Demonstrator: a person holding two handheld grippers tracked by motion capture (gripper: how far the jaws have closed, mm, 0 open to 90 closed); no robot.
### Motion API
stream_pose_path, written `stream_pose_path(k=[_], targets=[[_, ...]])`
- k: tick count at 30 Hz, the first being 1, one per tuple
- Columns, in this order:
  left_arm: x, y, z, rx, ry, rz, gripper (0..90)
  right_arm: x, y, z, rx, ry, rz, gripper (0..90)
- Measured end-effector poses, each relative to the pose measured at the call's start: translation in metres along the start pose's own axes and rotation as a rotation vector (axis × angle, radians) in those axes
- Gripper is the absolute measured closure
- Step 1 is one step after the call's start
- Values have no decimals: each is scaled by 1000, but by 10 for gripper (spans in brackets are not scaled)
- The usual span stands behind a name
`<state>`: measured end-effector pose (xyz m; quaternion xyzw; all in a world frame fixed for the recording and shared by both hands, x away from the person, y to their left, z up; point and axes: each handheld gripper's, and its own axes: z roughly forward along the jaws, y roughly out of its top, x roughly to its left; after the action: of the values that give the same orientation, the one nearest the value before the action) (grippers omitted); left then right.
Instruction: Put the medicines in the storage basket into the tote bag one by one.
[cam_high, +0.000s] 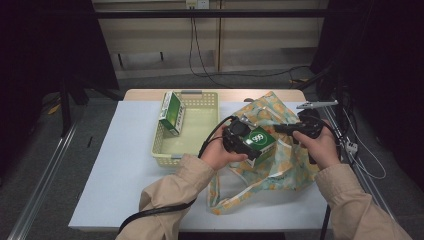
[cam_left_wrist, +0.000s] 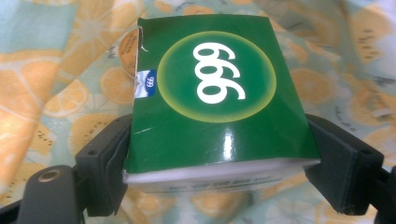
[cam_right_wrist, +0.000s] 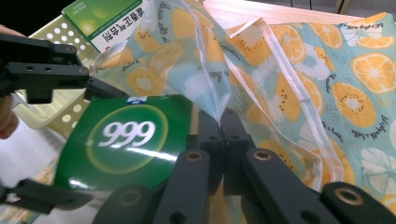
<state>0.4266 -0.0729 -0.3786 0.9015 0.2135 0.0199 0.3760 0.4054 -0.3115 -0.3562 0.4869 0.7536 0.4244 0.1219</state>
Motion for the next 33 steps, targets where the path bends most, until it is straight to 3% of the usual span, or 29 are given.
stream_pose_path(k=[3, 4, 11, 19, 26, 29, 31, 33], targets=[[1, 1, 4, 6, 12, -18, 168, 0, 0, -1, -2, 1, 6, 896], [1, 0, 6, -3, -8, -21, 168, -1, 0, -2, -2, 0, 5, 897], [1, 4, 18, 5, 7, -11, 168, 0, 0, -3, -1, 3, 3, 896], [9, 7, 33, 11, 23, -45, 168, 2, 1, -3, 5, 12, -2, 896], [19, 16, 44, 0, 71, -90, 167, 2, 2, -4, 2, 18, -1, 896], [23, 21, 49, -5, 113, -78, 167, 2, 2, -3, 6, 21, -1, 896], [25, 22, 53, -37, 136, -111, 166, 2, 2, -3, 5, 21, -2, 897], [29, 23, 56, -61, 141, -117, 163, 1, 2, -2, 6, 24, 0, 897]])
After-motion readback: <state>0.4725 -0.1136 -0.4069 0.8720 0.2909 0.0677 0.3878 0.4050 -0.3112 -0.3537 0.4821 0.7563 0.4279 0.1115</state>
